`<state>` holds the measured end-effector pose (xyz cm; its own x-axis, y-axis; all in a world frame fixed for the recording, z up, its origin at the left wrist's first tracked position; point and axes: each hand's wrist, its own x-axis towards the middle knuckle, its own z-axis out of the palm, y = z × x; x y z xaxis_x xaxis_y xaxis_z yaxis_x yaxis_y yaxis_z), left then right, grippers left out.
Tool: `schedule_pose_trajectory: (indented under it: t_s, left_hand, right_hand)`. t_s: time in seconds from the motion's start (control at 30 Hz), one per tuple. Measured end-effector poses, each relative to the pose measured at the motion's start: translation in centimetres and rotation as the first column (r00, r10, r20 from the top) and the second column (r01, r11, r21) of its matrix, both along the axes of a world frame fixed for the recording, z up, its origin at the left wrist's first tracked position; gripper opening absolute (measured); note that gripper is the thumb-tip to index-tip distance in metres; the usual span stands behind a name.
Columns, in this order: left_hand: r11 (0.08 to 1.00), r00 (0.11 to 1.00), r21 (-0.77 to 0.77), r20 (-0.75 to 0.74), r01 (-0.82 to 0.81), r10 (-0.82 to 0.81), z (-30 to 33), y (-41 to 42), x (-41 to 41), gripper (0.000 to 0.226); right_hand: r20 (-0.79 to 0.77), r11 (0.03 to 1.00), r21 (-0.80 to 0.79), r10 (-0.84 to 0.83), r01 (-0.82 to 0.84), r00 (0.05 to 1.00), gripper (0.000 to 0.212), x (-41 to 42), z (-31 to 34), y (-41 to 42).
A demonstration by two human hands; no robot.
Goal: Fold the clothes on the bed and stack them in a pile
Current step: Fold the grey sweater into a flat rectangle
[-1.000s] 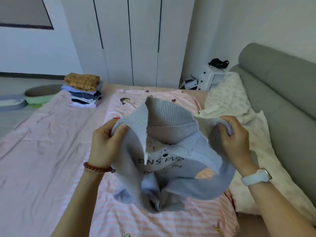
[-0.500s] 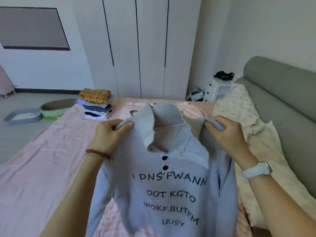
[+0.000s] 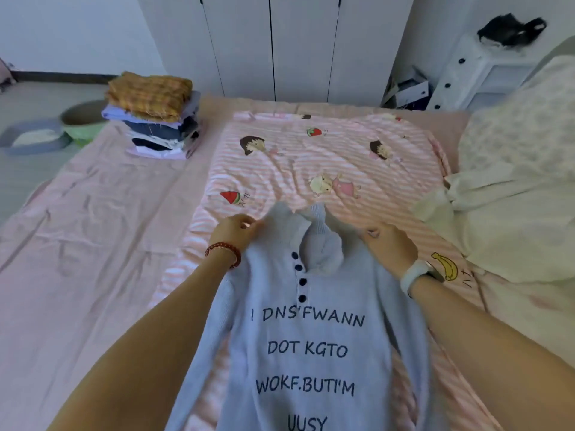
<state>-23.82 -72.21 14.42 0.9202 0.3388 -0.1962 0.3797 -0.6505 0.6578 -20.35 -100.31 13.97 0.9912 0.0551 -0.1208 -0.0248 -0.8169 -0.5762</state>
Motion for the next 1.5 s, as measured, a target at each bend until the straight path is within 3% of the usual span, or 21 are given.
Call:
schedule_pose_trajectory:
  t_s: [0.07,0.13,0.23,0.33,0.47,0.57,0.63,0.7,0.8,0.87,0.97,1.13,1.3,1.4,1.5]
  left_hand:
    - [0.994,0.998,0.100,-0.057,-0.032,0.038,-4.7,-0.5,3.0,0.043]
    - [0.972,0.998,0.234,-0.059,0.006,0.008,-8.1,-1.2,3.0,0.051]
    - [0.919,0.984,0.354,-0.102,0.173,-0.146,-13.8,-2.9,0.6,0.050]
    - [0.827,0.933,0.433,-0.188,0.358,-0.306,-18.0,-4.0,-2.0,0.052]
    - [0.712,0.845,0.469,-0.394,0.522,-0.360,-21.8,-3.5,-3.0,0.059]
    - [0.730,0.813,0.406,-0.460,0.550,-0.356,-22.2,-3.3,-2.2,0.060]
    - [0.786,0.852,0.365,-0.373,0.499,-0.367,-21.0,-3.7,-2.5,0.057]
    - [0.891,0.938,0.296,-0.146,0.345,-0.315,-18.9,-3.7,-4.6,0.046]
    - [0.968,0.989,0.234,0.097,0.090,-0.115,-17.1,-3.7,-10.9,0.032]
    - [0.983,0.996,0.179,0.082,-0.044,0.030,-16.9,-3.8,-16.0,0.031]
    - [0.976,0.976,0.104,-0.087,-0.190,0.199,-17.5,-3.9,-23.3,0.040]
    - [0.980,0.891,0.087,-0.408,-0.177,0.197,-17.7,-4.1,-30.4,0.054]
    - [0.963,0.895,0.009,-0.368,-0.269,0.253,-17.5,-3.7,-30.4,0.016]
    - [0.909,0.901,-0.172,-0.290,-0.381,0.322,-16.9,-2.9,-31.4,0.024]
    - [0.842,0.860,-0.213,-0.254,-0.496,0.443,-16.2,-1.5,-33.4,0.023]
  right_hand:
    - [-0.057,0.995,-0.094,0.005,-0.011,0.998,0.032,2.9,-4.0,1.6]
    - [-0.053,0.991,-0.111,0.067,-0.073,0.996,0.040,2.9,-6.8,2.6]
    - [-0.040,0.966,-0.086,0.243,-0.245,0.969,0.032,0.3,-12.2,3.7]
    - [-0.080,0.908,-0.153,0.383,-0.391,0.920,0.043,-1.8,-16.5,4.9]
    - [-0.232,0.720,-0.425,0.499,-0.549,0.835,0.052,-1.7,-20.2,6.6]
    - [-0.255,0.709,-0.445,0.486,-0.548,0.836,0.051,-1.6,-20.8,6.6]
    - [-0.203,0.815,-0.357,0.410,-0.457,0.889,0.051,-2.5,-20.1,6.2]
    - [-0.084,0.952,-0.175,0.241,-0.253,0.967,0.047,-4.8,-18.9,5.5]
    - [-0.009,1.000,-0.017,-0.012,0.012,1.000,0.041,-10.7,-17.4,3.8]
    - [-0.062,0.996,0.024,-0.081,0.083,0.995,0.041,-15.6,-16.8,3.1]
    - [-0.051,0.999,-0.042,-0.027,0.025,0.998,0.041,-23.0,-16.5,3.0]
    - [-0.092,0.962,-0.205,0.165,-0.181,0.982,0.047,-31.0,-15.8,4.1]
    - [-0.244,0.913,-0.323,0.175,-0.250,0.954,0.054,-33.0,-15.4,5.3]
    - [-0.318,0.881,-0.364,0.188,-0.302,0.929,0.058,-33.5,-15.8,5.2]
    - [-0.365,0.861,-0.376,0.202,-0.342,0.909,0.060,-34.0,-15.9,4.7]
